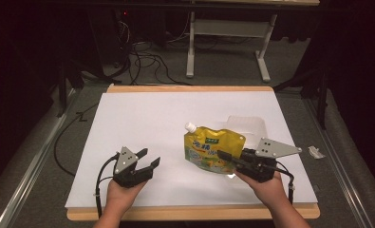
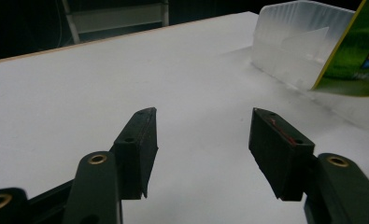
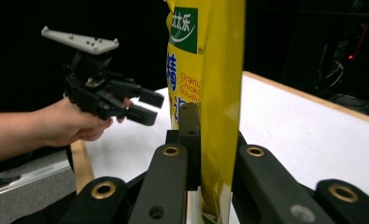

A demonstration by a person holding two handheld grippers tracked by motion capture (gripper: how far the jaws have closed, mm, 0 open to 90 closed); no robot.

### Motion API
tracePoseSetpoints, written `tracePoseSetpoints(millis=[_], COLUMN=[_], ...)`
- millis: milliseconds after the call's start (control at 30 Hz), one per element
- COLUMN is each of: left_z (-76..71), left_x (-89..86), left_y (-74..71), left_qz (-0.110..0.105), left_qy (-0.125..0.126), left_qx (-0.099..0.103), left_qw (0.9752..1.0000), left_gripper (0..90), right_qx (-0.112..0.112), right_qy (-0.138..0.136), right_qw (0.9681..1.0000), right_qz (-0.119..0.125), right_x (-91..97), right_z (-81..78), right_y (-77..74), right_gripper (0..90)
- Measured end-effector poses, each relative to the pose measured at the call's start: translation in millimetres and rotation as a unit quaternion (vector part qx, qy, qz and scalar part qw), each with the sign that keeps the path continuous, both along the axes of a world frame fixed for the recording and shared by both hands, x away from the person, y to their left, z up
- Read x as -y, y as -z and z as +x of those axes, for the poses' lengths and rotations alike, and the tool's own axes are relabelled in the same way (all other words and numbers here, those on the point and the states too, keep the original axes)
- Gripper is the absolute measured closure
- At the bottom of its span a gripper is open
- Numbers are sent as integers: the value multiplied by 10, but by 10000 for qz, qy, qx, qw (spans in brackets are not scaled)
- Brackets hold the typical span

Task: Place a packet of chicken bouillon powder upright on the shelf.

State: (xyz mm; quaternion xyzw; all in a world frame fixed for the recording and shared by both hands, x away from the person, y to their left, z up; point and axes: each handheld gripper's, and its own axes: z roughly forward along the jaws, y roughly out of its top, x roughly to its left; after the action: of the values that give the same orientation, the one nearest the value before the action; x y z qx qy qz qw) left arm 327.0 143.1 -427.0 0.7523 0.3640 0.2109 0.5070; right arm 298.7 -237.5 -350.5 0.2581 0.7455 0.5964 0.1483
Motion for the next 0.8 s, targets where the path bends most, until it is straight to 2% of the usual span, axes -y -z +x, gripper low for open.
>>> tracePoseSetpoints(millis=[233,800], left_z=[3,5], left_x=[-2,-2], left_y=[1,-2], left_qz=[-21,-1], left_qy=[41,147], left_qx=[-18,-18], left_qw=[10000,9999], left_gripper=[422,393], right_qx=[69,93], right_qy=[222,668], right_qw=[9997,9977], right_qz=[108,88], right_x=[203,616], right_z=[3,1], right_y=[-71,-58], right_gripper=[870,870])
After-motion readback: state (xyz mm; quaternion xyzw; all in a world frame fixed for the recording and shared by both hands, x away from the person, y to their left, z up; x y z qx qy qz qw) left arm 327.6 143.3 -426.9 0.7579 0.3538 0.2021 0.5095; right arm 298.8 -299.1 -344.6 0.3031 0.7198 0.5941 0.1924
